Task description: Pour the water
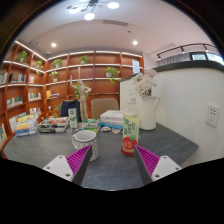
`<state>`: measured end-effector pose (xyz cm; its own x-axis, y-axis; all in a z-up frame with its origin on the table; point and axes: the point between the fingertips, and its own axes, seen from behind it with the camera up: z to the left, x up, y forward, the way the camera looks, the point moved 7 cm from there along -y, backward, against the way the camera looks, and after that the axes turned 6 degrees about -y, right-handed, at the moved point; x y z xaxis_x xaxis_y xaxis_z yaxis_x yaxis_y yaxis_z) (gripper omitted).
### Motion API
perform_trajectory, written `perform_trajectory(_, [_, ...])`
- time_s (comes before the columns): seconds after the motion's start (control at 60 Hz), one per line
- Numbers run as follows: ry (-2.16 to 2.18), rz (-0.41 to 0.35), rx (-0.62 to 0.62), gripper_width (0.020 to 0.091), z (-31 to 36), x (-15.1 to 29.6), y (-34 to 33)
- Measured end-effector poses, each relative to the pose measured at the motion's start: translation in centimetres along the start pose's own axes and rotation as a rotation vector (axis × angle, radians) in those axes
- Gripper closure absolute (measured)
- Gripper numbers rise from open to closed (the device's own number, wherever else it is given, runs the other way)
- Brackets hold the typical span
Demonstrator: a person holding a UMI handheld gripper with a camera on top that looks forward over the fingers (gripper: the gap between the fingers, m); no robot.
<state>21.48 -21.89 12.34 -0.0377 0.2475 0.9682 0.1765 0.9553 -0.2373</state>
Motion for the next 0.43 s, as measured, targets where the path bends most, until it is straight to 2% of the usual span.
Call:
perform_trajectory(0.15, [-0.022, -0.046, 0.039, 0.0257, 0.5, 0.4, -2.1])
perform_trajectory(0.433, [-0.068, -0.043, 0.038, 0.0262, -0.1, 0.2, -3.4])
